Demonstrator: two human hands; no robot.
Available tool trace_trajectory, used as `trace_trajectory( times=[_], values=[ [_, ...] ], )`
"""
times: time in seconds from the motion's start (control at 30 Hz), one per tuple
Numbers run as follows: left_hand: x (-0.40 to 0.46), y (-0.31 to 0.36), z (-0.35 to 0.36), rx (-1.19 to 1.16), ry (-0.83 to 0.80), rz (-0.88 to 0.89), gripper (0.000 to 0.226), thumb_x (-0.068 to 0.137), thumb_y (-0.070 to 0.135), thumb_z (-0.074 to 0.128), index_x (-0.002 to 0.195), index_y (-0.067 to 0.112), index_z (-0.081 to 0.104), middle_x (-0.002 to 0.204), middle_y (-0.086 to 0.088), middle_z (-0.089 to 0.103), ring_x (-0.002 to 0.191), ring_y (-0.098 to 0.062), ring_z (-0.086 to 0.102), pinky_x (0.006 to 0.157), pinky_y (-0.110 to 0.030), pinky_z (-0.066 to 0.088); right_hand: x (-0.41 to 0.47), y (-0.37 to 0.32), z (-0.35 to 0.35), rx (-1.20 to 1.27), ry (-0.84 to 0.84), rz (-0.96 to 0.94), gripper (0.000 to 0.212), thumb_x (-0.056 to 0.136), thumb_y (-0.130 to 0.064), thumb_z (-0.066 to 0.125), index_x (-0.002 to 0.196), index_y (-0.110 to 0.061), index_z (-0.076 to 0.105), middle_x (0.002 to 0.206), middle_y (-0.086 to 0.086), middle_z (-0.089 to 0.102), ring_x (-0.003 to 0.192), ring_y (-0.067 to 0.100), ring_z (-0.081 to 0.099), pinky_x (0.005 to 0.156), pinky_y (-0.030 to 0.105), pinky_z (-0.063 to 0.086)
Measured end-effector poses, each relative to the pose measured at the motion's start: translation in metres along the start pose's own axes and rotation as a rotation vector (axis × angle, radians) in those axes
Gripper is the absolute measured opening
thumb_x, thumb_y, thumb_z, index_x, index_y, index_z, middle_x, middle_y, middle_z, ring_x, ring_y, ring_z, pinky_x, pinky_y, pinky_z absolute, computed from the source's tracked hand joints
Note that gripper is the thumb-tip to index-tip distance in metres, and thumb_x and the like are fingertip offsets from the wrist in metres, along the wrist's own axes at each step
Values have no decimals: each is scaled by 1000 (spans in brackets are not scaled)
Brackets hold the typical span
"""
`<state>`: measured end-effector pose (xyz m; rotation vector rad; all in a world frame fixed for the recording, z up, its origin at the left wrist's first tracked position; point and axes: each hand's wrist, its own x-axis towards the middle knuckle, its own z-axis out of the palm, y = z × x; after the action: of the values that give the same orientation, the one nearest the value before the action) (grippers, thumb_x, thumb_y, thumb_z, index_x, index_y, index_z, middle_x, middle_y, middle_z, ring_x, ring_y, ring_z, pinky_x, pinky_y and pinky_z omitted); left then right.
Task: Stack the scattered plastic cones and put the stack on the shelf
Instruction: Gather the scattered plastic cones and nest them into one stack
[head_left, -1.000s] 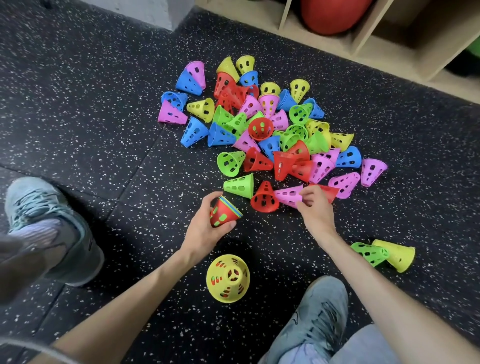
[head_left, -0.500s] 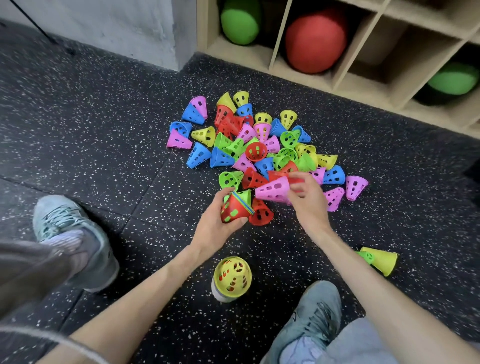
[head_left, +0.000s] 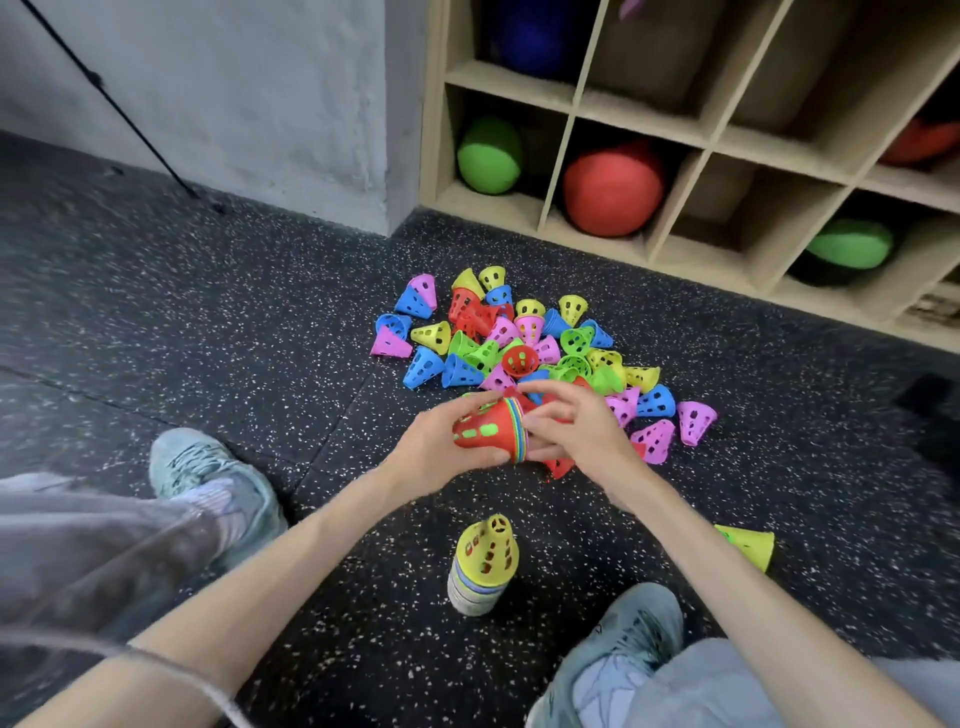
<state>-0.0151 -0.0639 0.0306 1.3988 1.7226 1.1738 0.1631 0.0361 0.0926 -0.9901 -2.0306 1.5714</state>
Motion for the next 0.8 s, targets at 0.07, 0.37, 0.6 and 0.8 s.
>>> trace_trajectory(
  times=[0.07,0.37,0.6,0.8],
  values=[
    [0,17,-16,22,-86,0,67,77,27,90,137,35,60,120,9,67,101,1,64,87,-19,50,-9,-5,-2,101,-20,22,34,94,-6,69,123,-23,64,102,11,69,76,22,75,69,32,64],
    [-18,64,-38,-183,-156,-72,61,83,20,85,136,27,56,117,-1,70,94,-7,71,78,-21,57,-40,-17,-16,195,-192,109,44,82,-28,76,125,-32,67,127,-1,70,113,16,70,91,38,59],
    [-38,56,-12,-497,44,-152,59,81,36,83,132,23,56,115,-2,77,108,-19,73,93,-31,55,-50,-2,-3,108,-183,129,58,74,-35,85,127,-37,62,133,4,65,117,13,67,102,34,54],
    [-49,40,6,-419,-2,-171,53,88,23,80,134,20,56,115,-4,76,105,-18,73,88,-26,57,-57,24,1,59,-207,149,52,80,-13,84,124,-33,63,119,-6,74,110,9,70,104,36,51]
  ],
)
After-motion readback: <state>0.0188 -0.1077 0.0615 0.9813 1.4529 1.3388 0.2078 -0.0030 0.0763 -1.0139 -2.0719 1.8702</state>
